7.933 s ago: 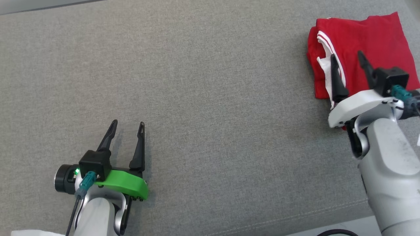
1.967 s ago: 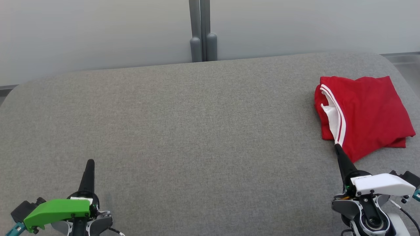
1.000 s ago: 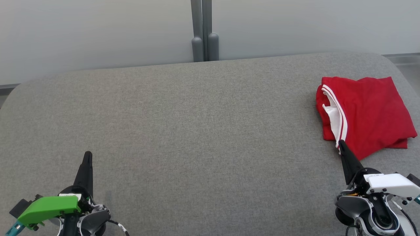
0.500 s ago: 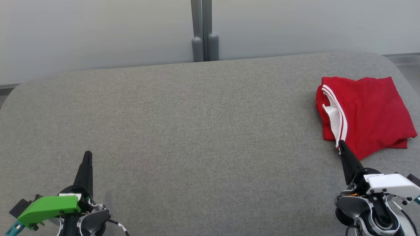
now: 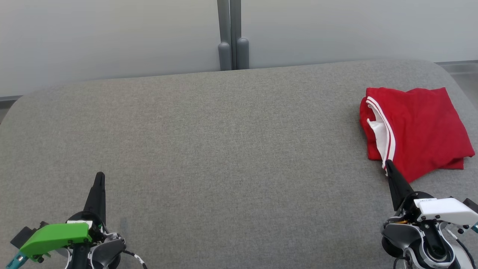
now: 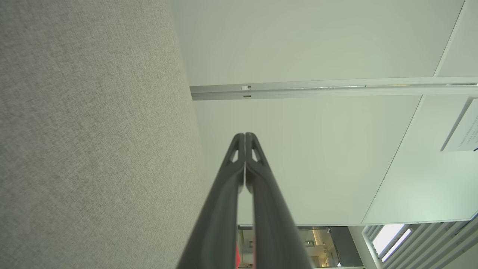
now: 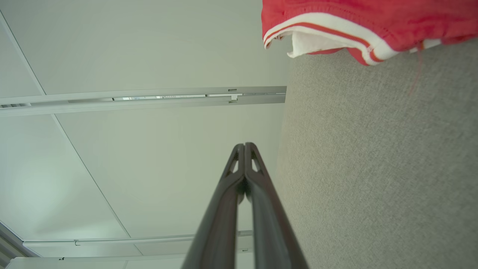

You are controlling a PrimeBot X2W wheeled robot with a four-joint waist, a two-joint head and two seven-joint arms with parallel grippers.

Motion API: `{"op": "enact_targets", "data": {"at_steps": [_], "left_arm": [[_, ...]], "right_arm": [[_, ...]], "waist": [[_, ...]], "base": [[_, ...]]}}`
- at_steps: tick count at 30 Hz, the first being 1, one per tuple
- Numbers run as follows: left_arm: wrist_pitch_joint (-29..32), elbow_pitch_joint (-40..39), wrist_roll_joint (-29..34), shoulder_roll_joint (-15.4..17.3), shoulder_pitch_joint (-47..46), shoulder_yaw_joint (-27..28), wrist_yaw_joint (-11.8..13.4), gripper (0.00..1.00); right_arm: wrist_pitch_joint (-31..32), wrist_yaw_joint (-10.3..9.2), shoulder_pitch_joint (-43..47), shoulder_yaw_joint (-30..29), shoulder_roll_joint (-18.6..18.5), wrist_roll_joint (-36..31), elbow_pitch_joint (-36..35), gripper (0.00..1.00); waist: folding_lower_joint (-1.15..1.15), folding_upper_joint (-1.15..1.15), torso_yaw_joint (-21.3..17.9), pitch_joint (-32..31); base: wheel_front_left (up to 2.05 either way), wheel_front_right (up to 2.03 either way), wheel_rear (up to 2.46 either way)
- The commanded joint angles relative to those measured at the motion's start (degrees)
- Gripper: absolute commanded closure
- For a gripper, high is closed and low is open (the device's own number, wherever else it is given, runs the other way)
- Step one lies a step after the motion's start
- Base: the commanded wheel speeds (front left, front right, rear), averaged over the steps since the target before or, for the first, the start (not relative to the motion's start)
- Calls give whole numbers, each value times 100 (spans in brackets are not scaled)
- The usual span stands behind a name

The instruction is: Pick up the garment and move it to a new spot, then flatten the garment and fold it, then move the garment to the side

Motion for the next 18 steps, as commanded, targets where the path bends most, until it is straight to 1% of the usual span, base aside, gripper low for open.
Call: {"op": "enact_targets", "data": {"at_steps": [1, 18], "left_arm": [[0, -13, -4, 40, -63, 15, -39, 100], [0, -14, -5, 40, -63, 14, -39, 100]], "right_arm": [[10, 2, 49, -11, -26, 34, -31, 100], [10, 2, 49, -10, -26, 35, -32, 100]], "waist": [[0, 0, 0, 0], [0, 0, 0, 0]], "base": [[0, 0, 0], [0, 0, 0]]}}
